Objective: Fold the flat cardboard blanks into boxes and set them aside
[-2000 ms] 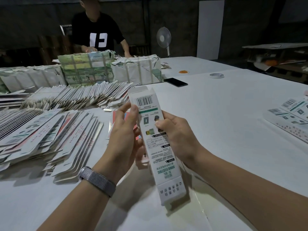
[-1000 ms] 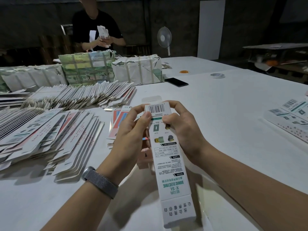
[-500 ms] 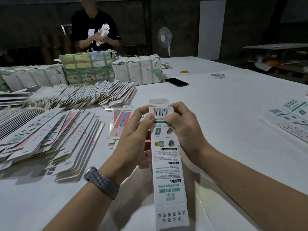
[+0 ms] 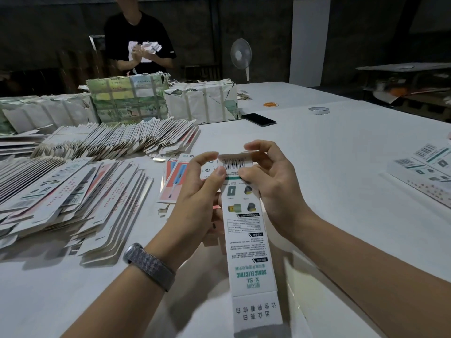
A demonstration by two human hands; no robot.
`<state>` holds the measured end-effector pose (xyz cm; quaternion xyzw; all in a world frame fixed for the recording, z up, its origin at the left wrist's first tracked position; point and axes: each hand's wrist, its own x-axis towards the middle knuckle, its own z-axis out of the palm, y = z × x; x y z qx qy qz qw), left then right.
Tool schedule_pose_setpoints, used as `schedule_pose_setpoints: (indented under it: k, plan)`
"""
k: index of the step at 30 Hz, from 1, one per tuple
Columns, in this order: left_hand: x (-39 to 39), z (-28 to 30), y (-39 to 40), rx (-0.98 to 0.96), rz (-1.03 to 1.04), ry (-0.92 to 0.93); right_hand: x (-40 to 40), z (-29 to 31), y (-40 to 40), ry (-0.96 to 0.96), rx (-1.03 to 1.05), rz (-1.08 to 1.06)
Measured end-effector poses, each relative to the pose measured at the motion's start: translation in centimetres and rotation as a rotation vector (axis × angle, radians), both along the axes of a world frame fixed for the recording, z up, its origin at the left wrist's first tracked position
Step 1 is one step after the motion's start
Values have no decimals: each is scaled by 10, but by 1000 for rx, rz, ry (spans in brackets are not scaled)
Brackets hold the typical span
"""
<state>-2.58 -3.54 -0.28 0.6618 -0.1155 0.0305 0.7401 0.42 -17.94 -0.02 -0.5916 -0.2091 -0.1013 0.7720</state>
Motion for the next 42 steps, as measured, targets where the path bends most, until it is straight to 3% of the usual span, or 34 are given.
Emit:
schedule_pose_setpoints:
  k: [15, 22, 31, 42]
  plan:
    - [0, 1, 1, 42, -19, -53, 3, 1, -2, 105, 13, 182]
    - [-1, 1, 0, 69, -56, -51, 2, 3, -2, 153, 75, 150]
    - [-1, 0, 0, 166, -34, -7, 5, 1, -2, 173, -26, 58]
    - [1, -2, 3, 163, -35, -7, 4, 1, -1, 227, -142, 112]
